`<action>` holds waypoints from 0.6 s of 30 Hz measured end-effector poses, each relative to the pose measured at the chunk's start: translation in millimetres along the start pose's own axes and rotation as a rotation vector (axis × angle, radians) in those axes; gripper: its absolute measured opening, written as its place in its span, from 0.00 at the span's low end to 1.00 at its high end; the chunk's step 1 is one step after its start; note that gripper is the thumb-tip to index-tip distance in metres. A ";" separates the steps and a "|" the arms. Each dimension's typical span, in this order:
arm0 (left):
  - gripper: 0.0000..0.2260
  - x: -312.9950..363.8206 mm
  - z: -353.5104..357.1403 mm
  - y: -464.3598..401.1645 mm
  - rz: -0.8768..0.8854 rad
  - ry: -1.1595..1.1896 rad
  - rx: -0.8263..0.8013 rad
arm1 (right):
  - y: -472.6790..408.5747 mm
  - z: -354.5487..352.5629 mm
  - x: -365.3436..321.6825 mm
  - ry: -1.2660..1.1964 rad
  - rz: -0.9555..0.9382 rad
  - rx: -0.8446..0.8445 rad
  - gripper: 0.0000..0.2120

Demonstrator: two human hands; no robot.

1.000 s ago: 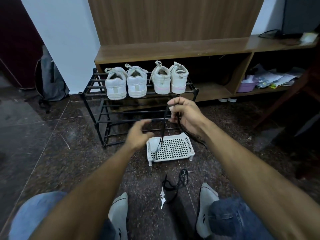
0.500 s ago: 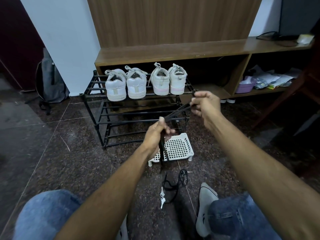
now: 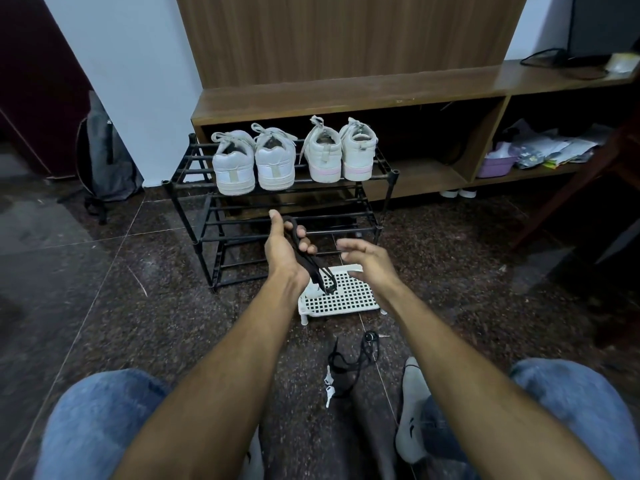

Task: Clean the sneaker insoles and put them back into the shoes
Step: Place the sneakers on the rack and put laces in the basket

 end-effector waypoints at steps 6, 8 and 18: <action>0.13 -17.4 -10.1 -6.5 -0.009 -0.115 -0.034 | -4.4 65.0 -9.1 0.183 -0.111 -0.224 0.18; 0.11 -20.8 -16.9 -11.5 0.032 -0.181 -0.041 | -13.6 71.1 2.3 0.331 -0.108 -0.194 0.16; 0.09 -90.1 -72.4 -47.6 -0.131 -0.454 -0.070 | -84.7 58.2 81.5 0.528 0.065 -0.032 0.23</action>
Point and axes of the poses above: each hand's wrist, its own y-axis away from the middle knuckle, its own z-axis out of the palm, x = y × z, the point moved 10 cm from there along -y, towards the middle knuckle, and after that the axes turned 12 degrees about z, right-handed, at the moved point
